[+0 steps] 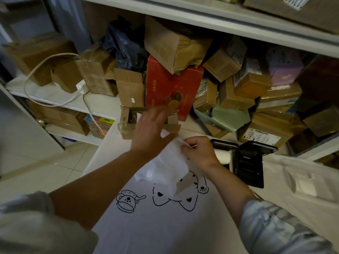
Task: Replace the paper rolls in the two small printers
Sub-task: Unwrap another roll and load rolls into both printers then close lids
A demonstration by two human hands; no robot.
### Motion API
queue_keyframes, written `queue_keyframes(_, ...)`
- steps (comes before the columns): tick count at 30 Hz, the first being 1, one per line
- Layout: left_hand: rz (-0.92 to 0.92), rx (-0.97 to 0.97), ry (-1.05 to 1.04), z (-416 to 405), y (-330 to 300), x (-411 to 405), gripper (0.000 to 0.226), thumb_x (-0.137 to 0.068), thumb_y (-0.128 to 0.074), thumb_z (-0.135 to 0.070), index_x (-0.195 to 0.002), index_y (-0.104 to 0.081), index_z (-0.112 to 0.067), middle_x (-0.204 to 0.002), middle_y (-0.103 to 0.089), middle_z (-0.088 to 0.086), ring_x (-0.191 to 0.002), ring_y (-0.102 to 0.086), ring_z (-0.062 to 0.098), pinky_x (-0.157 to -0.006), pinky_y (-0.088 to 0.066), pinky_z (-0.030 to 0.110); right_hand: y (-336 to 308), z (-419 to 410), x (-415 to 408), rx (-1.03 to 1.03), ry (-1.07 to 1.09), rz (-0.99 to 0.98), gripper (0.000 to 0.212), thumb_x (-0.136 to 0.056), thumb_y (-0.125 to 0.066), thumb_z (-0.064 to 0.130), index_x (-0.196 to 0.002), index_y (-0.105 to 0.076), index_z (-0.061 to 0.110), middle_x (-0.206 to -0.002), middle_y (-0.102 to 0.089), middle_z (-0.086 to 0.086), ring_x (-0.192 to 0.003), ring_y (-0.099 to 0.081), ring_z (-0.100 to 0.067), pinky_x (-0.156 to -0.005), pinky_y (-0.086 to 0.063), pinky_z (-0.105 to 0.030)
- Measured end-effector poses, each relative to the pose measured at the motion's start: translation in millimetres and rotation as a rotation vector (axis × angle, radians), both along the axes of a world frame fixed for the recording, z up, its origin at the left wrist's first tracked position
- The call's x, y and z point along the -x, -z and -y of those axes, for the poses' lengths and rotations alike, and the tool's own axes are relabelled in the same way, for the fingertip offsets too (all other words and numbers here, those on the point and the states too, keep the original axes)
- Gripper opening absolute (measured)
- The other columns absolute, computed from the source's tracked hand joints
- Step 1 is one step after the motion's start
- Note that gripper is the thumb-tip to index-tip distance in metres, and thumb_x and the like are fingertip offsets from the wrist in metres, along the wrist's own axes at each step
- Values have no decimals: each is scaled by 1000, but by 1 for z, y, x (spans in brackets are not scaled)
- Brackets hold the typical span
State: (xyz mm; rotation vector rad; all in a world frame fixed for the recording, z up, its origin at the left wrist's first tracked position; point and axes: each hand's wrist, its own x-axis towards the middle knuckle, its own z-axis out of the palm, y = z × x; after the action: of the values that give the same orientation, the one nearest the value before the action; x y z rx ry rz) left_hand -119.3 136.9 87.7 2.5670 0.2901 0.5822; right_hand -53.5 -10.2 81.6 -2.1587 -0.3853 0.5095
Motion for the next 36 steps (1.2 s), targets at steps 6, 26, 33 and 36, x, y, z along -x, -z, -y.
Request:
queue_keyframes(6, -135, 50, 225, 4, -4, -3, 15, -87, -62, -31, -97, -72, -25, -91, -71, -9, -77, -59, 5, -68, -50, 25, 3, 2, 0, -181, 136, -58, 6, -75, -79, 18, -74, -73, 20, -82, -73, -5, -82, -69, -24, -81, -58, -42)
queue_keyframes(26, -516, 247, 280, -20, -30, -10, 24, -95, -53, -24, -101, -66, -5, -90, -64, 2, -82, -60, 14, -79, -52, 27, -11, -15, -35, -184, -33, 167, 7, -91, -60, 14, -87, -63, 18, -92, -63, -4, -96, -60, -24, -88, -48, -40)
queue_keyframes(33, -576, 887, 95, -28, -38, -4, 16, -91, -59, -19, -101, -68, -10, -87, -73, 1, -75, -71, 11, -63, -59, 24, -17, -29, -15, -183, 258, 382, 25, -79, -75, 25, -97, -59, 21, -95, -58, 4, -86, -56, -12, -77, -50, -30)
queue_keyframes(36, -507, 1110, -49, -26, -35, -4, 9, -85, -67, -18, -90, -69, -10, -83, -70, 3, -72, -68, 12, -58, -58, 23, -19, -29, 10, -331, 159, -14, 19, -82, -71, 30, -88, -61, 15, -83, -64, -2, -74, -62, -17, -66, -55, -29)
